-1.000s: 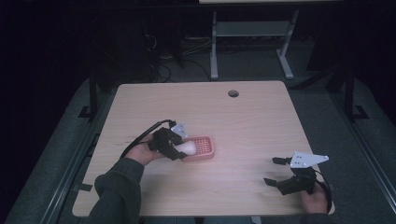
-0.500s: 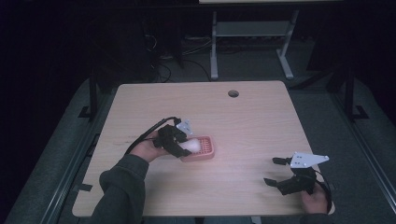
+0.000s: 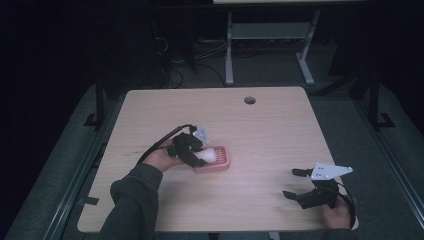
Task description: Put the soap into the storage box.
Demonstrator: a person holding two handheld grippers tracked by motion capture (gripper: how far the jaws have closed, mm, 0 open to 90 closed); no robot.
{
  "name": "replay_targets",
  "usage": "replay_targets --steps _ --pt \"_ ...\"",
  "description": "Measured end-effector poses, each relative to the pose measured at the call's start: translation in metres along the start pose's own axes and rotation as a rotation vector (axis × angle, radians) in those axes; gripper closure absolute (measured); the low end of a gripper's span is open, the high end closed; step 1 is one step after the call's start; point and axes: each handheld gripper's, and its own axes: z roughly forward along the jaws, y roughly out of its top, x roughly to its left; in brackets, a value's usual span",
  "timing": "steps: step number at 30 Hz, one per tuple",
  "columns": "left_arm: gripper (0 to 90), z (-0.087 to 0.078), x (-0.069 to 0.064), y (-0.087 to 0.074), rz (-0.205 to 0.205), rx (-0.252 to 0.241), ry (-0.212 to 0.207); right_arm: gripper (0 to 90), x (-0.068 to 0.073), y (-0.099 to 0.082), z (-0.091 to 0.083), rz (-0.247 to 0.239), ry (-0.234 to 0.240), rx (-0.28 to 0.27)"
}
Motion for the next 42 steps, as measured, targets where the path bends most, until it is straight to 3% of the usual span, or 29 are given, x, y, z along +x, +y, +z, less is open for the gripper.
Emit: replay_targets --steps 17,42 --pt "49.3 0.021 0.009 0.006 -0.015 0.003 -0.014 13.5 0.0 0.0 0.0 0.002 0.002 0.002" --pt "49.3 0.037 0.013 0.021 0.033 0.048 -0.01 13.5 0.0 -0.001 0.0 0.003 0.005 0.001"
